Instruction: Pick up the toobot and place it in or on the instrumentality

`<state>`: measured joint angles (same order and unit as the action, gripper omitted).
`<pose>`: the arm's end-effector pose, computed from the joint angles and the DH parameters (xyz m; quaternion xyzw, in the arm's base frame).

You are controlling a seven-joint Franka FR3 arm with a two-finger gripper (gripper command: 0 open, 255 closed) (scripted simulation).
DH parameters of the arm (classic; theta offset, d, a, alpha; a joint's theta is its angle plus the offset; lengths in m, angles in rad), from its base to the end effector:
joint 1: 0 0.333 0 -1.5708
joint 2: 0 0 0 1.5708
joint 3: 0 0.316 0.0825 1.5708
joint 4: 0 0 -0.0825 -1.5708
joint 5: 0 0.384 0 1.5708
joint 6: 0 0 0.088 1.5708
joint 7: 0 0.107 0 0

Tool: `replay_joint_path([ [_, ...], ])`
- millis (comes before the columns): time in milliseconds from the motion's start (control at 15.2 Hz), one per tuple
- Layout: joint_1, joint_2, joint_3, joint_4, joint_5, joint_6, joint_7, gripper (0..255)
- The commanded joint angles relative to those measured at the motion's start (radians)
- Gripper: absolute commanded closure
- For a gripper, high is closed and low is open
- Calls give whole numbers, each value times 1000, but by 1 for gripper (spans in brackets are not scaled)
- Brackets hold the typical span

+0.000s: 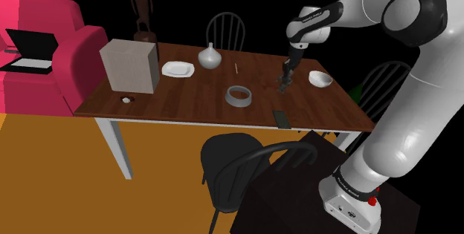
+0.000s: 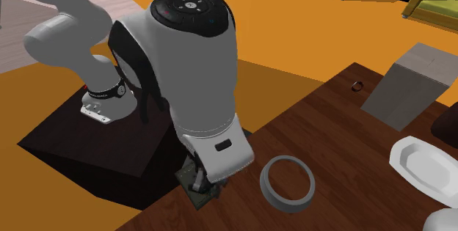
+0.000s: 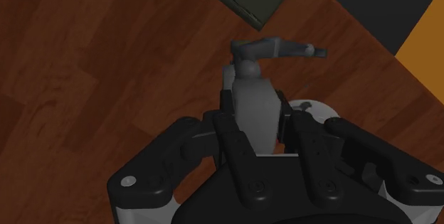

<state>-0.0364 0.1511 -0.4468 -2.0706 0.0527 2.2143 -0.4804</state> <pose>0.5090 -0.2597 0.3665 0.9998 -0.0148 -0.0016 0.0120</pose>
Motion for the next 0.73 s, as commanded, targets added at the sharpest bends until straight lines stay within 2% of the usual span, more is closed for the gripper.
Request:
replay_joint_path([
  [0,14,53,19,76,23,-28,26,255],
  [660,55,307,92,487,93,-198,146,255],
])
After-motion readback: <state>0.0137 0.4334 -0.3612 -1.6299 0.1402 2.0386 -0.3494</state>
